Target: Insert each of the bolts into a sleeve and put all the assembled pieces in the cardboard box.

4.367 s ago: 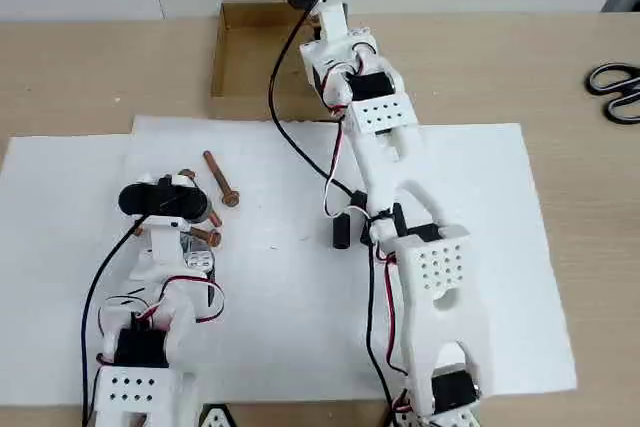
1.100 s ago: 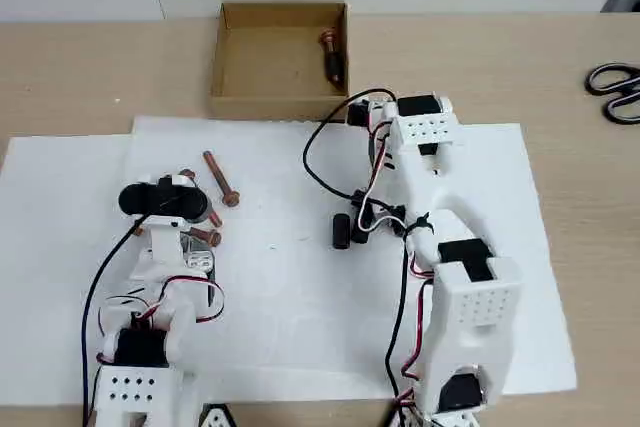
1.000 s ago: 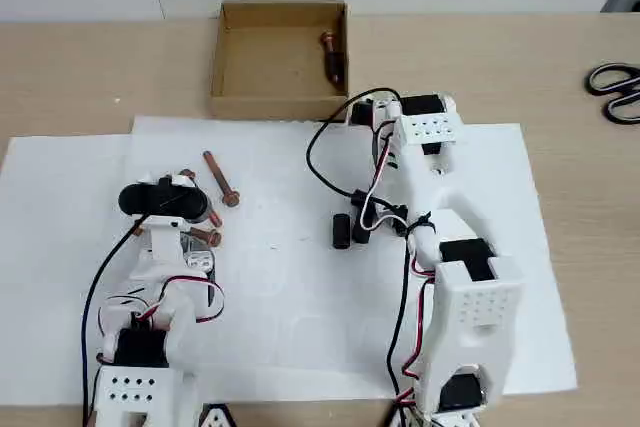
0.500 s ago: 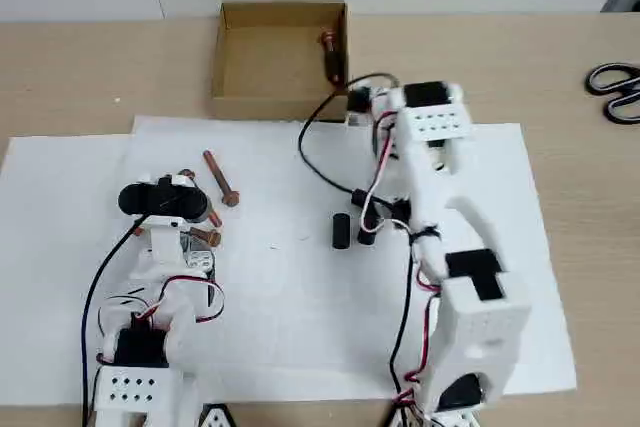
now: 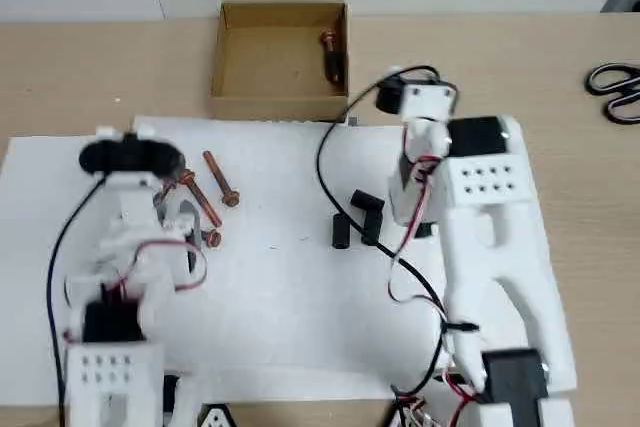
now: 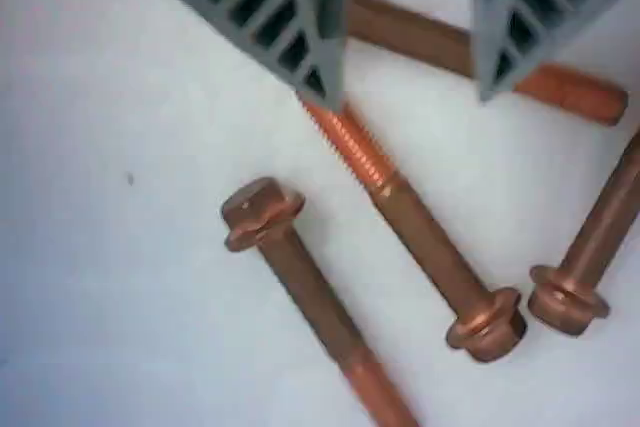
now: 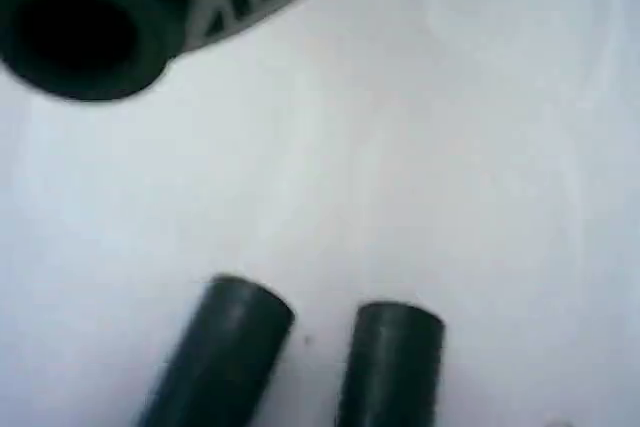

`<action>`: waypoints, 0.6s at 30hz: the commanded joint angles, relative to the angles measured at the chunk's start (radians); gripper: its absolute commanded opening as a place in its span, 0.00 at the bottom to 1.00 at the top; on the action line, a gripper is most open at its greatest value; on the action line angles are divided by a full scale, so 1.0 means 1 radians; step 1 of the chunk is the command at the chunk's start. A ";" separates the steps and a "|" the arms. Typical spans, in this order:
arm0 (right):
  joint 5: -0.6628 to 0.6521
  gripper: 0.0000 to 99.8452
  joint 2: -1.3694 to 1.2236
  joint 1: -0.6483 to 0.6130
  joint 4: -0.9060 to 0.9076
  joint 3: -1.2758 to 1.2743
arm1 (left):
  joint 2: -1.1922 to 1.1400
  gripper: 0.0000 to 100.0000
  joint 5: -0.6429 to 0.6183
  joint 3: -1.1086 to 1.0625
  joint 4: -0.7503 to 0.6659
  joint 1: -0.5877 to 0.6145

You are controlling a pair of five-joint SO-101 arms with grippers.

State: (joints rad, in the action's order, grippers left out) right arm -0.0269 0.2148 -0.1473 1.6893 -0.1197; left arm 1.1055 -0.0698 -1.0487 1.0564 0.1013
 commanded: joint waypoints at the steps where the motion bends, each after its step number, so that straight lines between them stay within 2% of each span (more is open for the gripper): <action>1: 0.043 0.00 0.108 0.074 0.013 -0.051 | -0.287 0.06 0.000 0.236 0.041 0.028; 3: 0.077 0.00 0.137 0.111 0.013 -0.083 | -0.430 0.04 0.023 0.366 0.072 0.044; 5: 0.095 0.00 0.166 0.148 0.013 -0.123 | -0.563 0.01 0.106 0.499 0.130 0.057; 10: 0.097 0.01 0.236 0.226 0.012 -0.238 | -0.809 0.01 0.226 0.730 0.305 0.078; 13: 0.095 0.01 0.272 0.266 -0.010 -0.296 | -0.907 0.01 0.285 0.806 0.362 0.106; 18: 0.094 0.01 0.334 0.326 -0.064 -0.377 | -1.054 0.01 0.364 0.840 0.376 0.135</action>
State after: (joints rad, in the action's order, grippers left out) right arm 0.0621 0.4956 0.1458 1.6602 -0.4757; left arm 0.1051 0.2539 -0.2570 1.4216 0.2256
